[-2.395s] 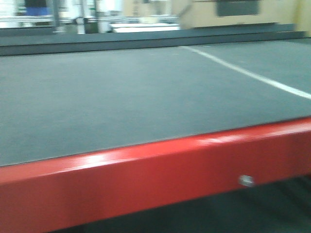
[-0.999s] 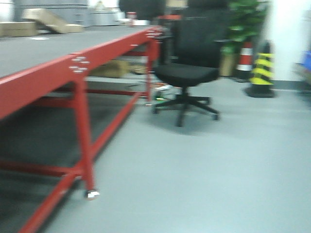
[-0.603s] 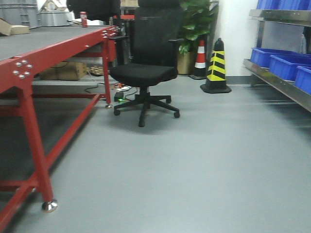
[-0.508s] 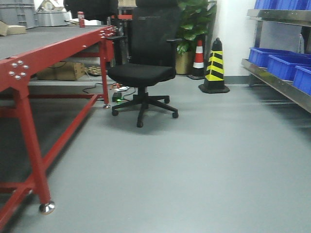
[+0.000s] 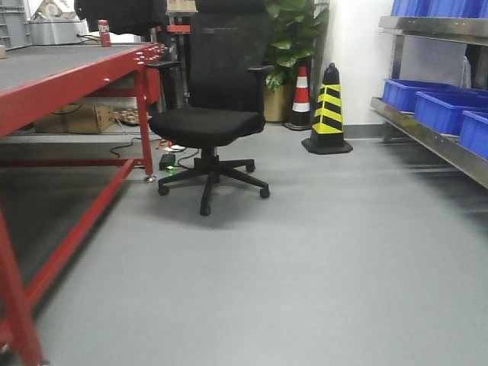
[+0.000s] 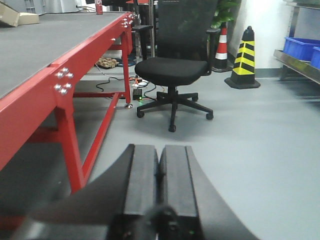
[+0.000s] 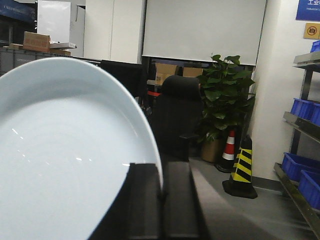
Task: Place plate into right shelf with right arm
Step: 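Drive past the black chair toward the steel shelf of blue bins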
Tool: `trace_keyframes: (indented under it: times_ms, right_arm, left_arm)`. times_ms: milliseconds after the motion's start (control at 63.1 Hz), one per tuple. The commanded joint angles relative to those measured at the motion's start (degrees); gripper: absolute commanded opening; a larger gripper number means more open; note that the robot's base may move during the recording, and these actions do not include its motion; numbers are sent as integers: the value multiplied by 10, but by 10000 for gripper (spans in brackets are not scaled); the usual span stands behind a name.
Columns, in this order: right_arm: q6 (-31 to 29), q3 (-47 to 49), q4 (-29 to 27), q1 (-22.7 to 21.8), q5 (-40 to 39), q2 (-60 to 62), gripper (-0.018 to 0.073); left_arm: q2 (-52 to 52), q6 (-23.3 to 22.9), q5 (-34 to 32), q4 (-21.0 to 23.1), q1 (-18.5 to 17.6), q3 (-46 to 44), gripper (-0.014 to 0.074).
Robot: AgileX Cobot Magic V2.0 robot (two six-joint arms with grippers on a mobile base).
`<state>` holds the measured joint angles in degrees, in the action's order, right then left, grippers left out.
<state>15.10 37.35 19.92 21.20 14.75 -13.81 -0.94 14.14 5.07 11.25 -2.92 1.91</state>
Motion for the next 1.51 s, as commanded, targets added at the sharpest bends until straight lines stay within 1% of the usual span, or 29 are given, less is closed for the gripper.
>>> trace_keyframes:
  times_ms: [0, 1491]
  right_arm:
    - [-1, 15, 10, -2, -49, -7, 51]
    - [-1, 15, 10, -2, -49, -7, 51]
  left_arm:
    - [-7, -1, -47, 2, -1, 5, -47]
    - [-7, -1, -47, 2, -1, 5, -47]
